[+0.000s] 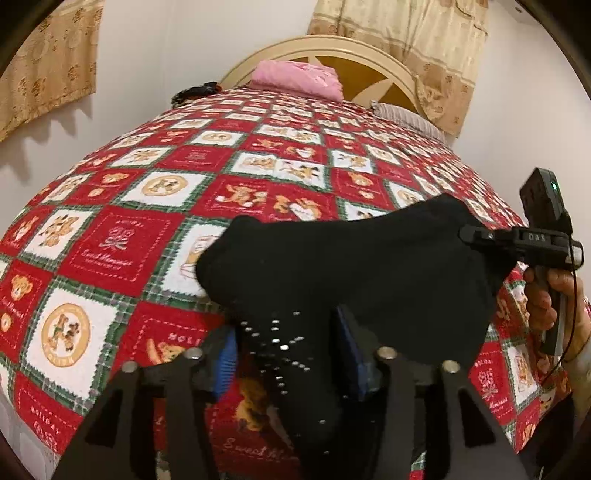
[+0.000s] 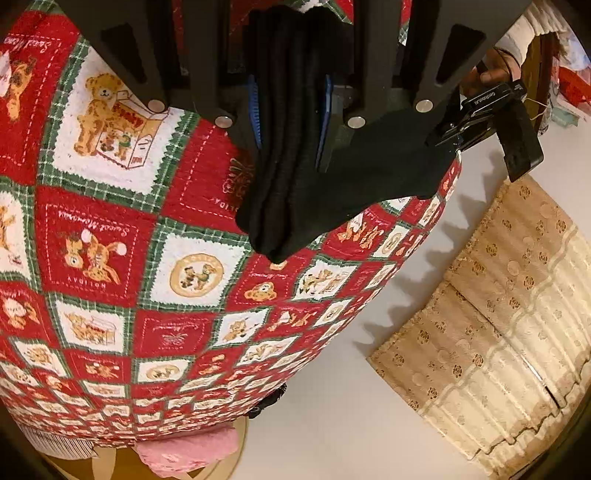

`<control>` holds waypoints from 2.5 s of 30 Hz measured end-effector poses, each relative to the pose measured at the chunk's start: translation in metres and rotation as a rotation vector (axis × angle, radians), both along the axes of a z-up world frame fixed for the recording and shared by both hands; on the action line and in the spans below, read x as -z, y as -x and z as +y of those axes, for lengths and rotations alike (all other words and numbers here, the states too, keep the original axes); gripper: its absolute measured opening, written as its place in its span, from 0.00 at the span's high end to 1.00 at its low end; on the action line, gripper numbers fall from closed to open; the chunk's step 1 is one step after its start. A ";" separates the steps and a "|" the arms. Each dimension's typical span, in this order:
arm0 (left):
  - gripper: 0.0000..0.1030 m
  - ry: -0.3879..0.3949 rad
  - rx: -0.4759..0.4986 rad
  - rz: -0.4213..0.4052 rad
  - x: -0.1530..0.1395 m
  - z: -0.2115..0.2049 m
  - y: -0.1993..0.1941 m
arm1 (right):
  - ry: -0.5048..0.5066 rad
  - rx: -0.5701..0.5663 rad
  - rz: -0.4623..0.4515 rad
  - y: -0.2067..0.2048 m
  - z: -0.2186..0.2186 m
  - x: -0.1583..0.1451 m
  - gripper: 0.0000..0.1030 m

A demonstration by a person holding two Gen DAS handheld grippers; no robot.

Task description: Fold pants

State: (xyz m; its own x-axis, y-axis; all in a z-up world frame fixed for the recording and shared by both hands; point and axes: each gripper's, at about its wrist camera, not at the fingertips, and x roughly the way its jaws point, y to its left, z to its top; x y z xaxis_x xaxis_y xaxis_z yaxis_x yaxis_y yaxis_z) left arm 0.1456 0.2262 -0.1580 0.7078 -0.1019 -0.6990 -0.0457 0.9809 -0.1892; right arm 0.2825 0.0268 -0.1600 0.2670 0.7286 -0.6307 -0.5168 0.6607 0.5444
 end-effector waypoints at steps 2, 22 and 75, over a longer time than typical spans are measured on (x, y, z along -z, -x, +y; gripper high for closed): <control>0.32 -0.011 -0.022 -0.002 0.000 0.004 0.000 | -0.001 0.004 0.000 0.000 0.000 0.001 0.74; 0.12 0.021 -0.097 0.001 0.016 0.014 0.007 | 0.066 0.063 -0.014 -0.003 -0.004 0.016 0.66; 0.04 -0.152 -0.049 -0.225 -0.103 -0.087 0.117 | 0.251 0.161 -0.605 0.232 -0.090 -0.148 0.35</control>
